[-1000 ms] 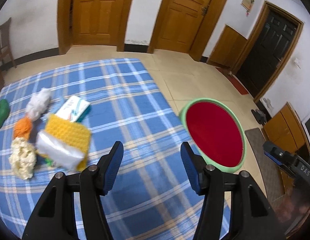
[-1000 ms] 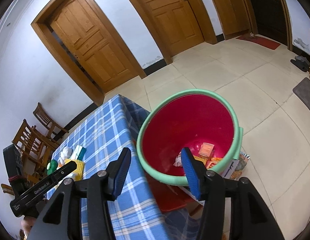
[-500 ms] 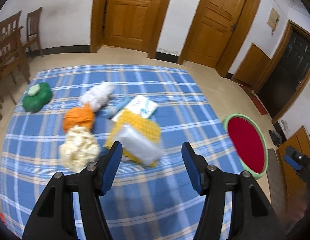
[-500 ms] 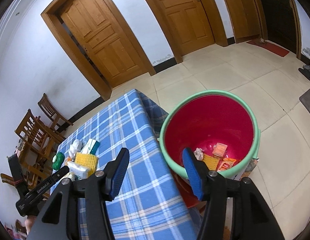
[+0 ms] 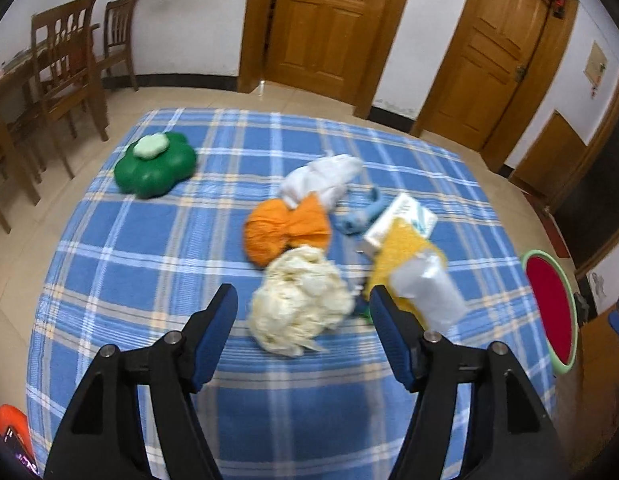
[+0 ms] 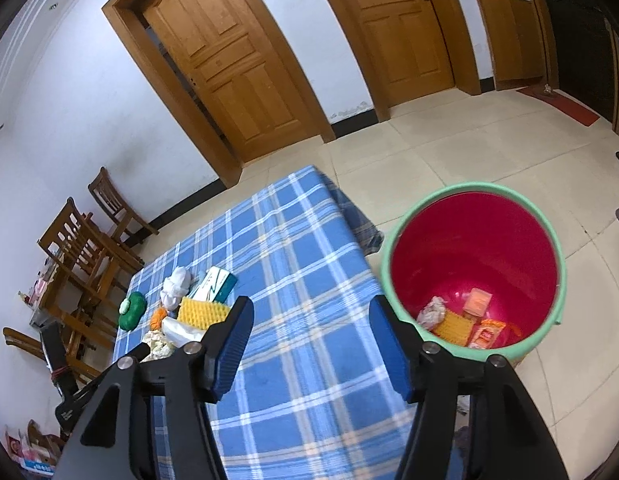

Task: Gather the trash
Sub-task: 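Grasp the crumpled cream paper ball with the left tool, then grasp the white plastic bag with the right tool while the left holds the paper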

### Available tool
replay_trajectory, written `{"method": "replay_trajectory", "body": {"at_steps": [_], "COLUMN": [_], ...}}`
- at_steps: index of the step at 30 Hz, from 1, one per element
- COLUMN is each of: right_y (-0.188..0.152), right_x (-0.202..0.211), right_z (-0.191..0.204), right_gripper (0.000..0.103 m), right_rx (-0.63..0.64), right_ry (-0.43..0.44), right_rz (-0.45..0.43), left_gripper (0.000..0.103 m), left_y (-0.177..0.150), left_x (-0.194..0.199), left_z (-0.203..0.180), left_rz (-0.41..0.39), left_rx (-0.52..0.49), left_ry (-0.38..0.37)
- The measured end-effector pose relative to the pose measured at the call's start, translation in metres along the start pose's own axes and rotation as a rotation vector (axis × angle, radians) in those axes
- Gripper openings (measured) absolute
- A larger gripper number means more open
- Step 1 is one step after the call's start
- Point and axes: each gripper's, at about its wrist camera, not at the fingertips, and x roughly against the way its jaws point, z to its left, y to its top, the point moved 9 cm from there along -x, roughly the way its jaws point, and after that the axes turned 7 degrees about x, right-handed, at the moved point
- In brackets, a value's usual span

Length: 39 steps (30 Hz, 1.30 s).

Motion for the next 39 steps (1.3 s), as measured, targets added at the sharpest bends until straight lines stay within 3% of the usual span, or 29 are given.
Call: {"method": "replay_trajectory", "body": {"at_steps": [6,18,23,31,39], "right_y": [-0.005,-0.015,-0.021,-0.032,-0.044], "right_x": [-0.018,-0.044,-0.055,-0.076,-0.099], "right_z": [0.018,0.040,0.053,0.080,0.115], "right_gripper": [0.063,0.063,0.063,0.063,0.063], "right_rx": [0.014,0.041,0.067,0.123,0.181], "right_ry": [0.003,-0.009,-0.008,0.003,0.023], "right_rz": [0.037,0.097,0.125,0.170,0.195], "left_gripper": [0.068,0.068,0.050,0.045,0.046], "left_y": [-0.001,-0.011,-0.015,-0.003,0.017], "left_x": [-0.017,-0.040,-0.038,-0.017,-0.001], "left_z": [0.013,0.001,-0.002,0.015,0.054], "left_rz": [0.036,0.083,0.076,0.001,-0.080], "left_rx": [0.032,0.022,0.007,0.025,0.065], "left_ry": [-0.012,-0.069,-0.112,-0.114,-0.043]}}
